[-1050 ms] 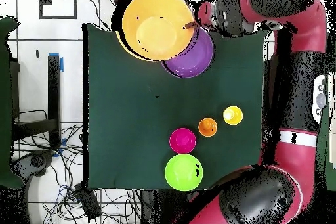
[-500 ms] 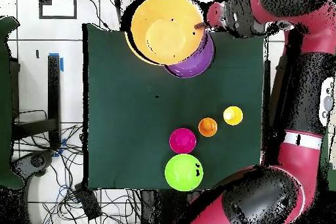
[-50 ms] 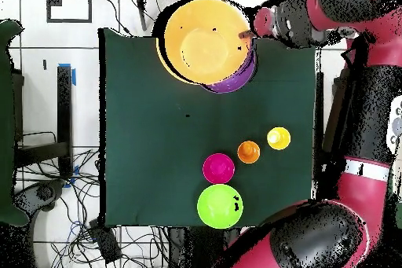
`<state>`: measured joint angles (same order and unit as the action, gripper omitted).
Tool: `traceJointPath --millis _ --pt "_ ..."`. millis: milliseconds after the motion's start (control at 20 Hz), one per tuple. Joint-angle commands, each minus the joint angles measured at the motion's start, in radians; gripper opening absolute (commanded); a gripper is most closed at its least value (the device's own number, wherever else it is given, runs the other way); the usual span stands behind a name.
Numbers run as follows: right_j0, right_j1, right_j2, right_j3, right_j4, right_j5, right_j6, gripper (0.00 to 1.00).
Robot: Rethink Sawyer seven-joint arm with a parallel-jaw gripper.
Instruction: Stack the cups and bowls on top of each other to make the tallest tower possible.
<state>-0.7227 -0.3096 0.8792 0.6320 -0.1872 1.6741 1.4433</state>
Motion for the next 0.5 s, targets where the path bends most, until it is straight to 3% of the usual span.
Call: traceJointPath --millis 50,500 --pt "-0.004 0.018 0.028 -0.053 -0.08 0.116 -0.401 0.0" --pt "-0.002 0.048 0.043 -0.118 -0.113 0.153 -0.461 0.0"
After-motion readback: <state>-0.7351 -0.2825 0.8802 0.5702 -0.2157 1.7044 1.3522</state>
